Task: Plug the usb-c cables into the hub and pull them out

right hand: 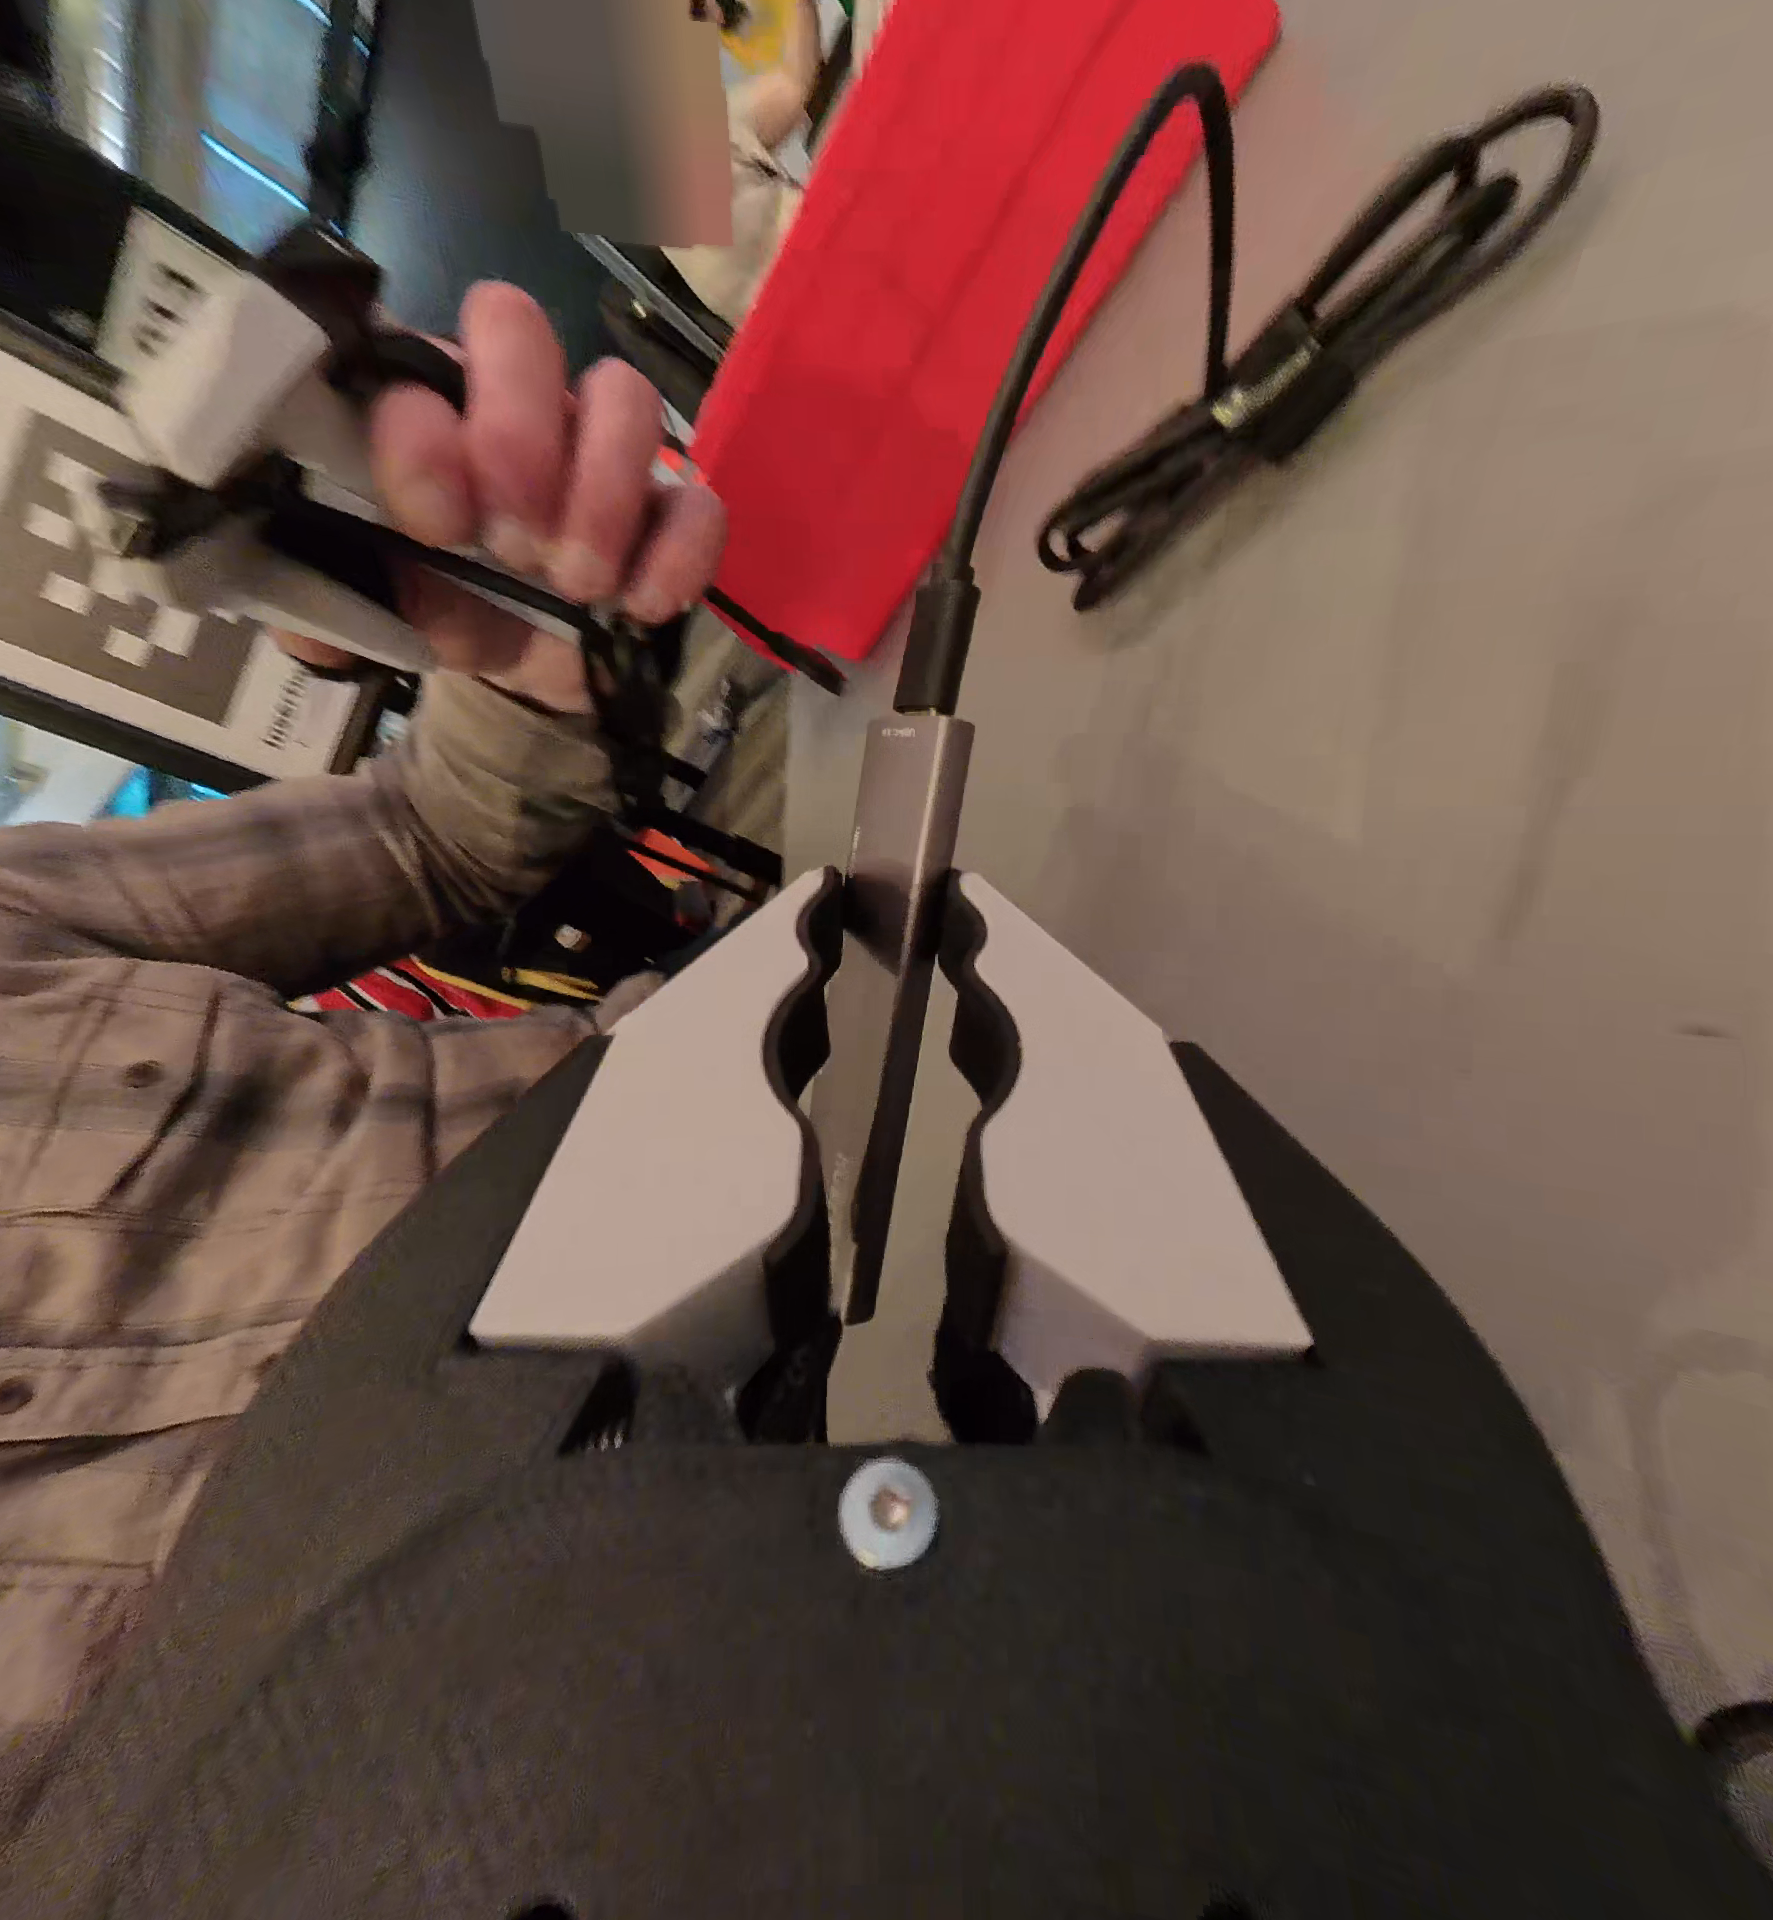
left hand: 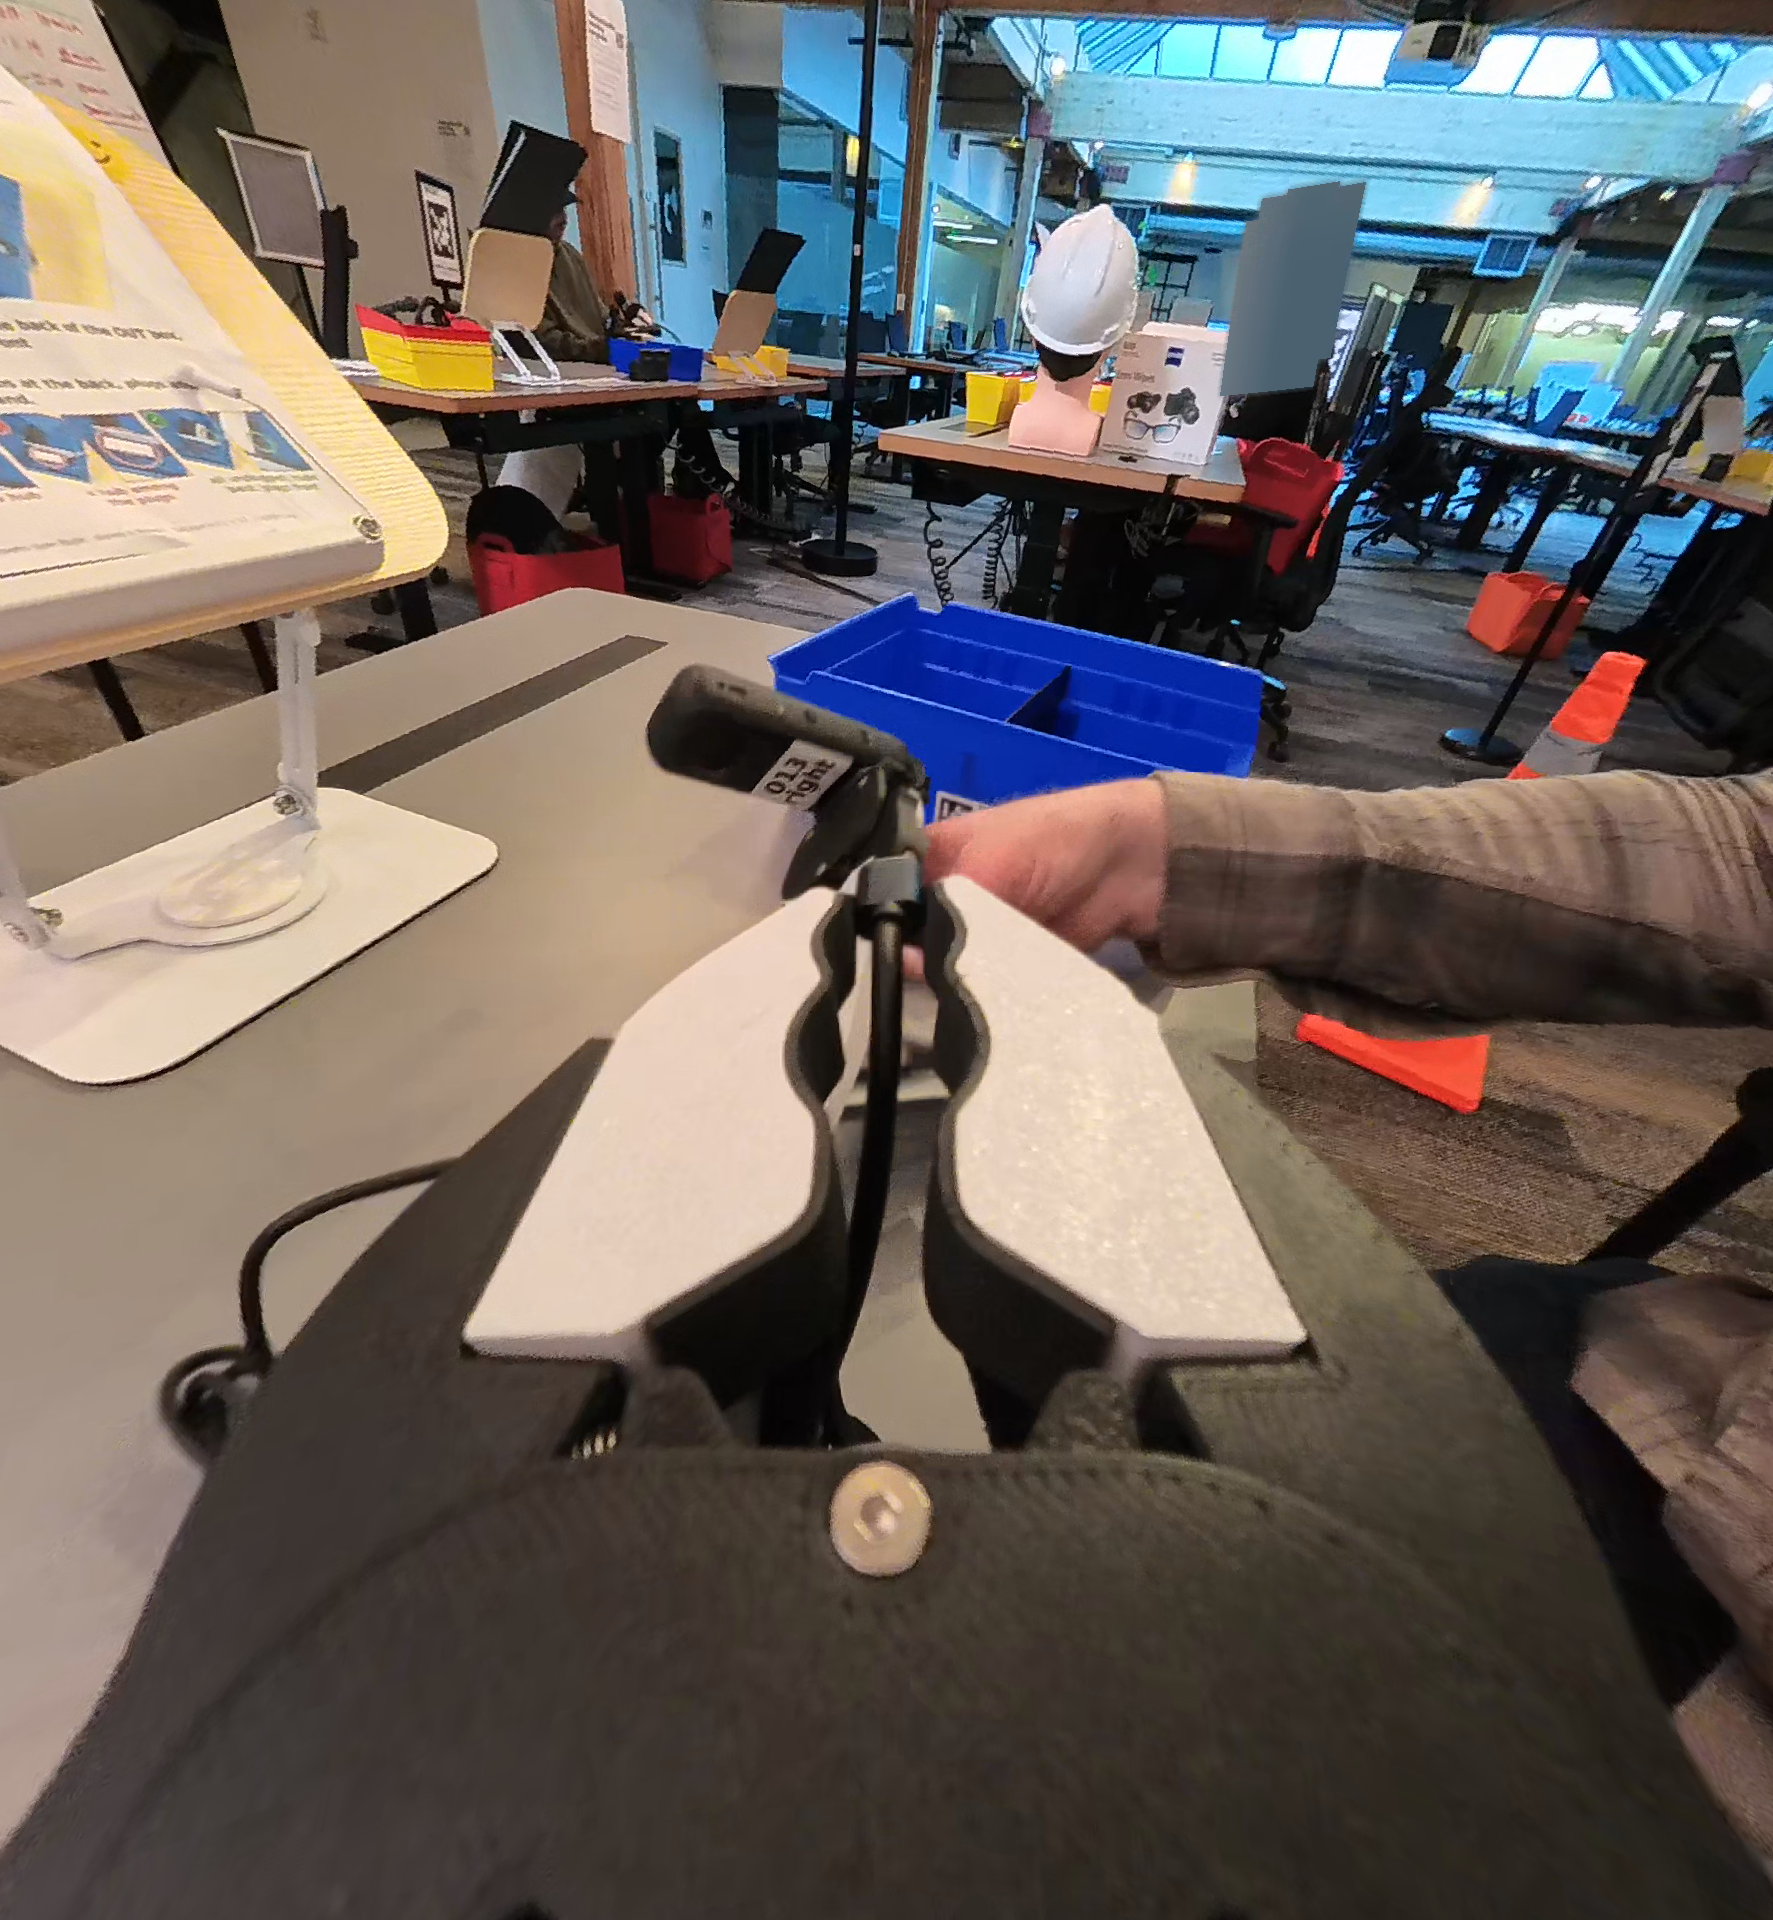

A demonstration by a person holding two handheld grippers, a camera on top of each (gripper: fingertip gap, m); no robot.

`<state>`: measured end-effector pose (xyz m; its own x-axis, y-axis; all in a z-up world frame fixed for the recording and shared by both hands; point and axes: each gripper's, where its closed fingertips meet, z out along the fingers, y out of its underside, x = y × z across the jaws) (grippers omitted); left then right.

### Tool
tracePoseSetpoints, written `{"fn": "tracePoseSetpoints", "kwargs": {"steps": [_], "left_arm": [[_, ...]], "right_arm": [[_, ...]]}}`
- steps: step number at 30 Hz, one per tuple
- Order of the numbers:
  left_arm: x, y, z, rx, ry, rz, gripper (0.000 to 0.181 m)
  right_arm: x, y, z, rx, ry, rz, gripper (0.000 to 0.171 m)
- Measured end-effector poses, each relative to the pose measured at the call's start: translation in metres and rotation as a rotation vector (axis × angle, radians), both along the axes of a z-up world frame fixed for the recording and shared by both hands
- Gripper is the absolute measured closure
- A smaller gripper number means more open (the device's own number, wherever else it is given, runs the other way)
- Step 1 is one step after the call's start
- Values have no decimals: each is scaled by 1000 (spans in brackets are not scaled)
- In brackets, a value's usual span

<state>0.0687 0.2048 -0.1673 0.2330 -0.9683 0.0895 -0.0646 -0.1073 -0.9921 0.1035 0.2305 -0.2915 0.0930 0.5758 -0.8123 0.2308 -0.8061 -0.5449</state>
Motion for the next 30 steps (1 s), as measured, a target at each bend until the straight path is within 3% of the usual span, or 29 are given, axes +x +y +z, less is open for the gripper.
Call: {"fn": "tracePoseSetpoints", "kwargs": {"steps": [16,30], "left_arm": [[15,4,-22,205,170,118,169],[20,8,-37,342,262,201,169]], "right_arm": [[-8,21,64,-104,255,-298,158],[-21,12,82,-113,305,-339,161]]}}
